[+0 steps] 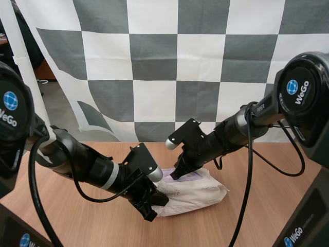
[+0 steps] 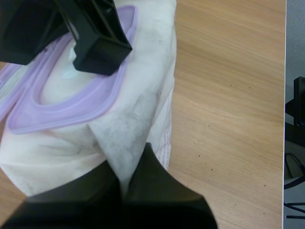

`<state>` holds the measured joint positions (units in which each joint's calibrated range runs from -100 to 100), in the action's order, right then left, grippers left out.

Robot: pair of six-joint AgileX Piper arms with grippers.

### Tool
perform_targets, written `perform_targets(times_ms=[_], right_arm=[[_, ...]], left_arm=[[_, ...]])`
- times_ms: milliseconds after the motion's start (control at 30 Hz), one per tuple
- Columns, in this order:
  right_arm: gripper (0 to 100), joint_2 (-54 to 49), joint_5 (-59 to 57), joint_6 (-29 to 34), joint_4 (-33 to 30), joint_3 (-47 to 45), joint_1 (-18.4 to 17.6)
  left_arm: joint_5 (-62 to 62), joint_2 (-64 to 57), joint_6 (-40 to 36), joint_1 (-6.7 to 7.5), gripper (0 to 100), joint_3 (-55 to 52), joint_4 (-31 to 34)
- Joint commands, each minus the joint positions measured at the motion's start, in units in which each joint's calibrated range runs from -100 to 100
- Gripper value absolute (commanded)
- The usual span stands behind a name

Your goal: Open the wet wipes lid

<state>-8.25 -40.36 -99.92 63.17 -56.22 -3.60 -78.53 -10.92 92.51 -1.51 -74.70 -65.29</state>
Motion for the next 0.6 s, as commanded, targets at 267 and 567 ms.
perform_targets(times_ms=[267,567], right_arm=[[0,-37.2,-1.4,23.0,-33.5,0.1,0.0],[0,-68.3,-19.2,42.7,-51.1,0.2,0.9]], left_arm=[[-0.2,0.1,0.8,0.0,100,0.0,3.8],[-7.7,-11.5,0.8,-1.26,100,1.8,7.1]])
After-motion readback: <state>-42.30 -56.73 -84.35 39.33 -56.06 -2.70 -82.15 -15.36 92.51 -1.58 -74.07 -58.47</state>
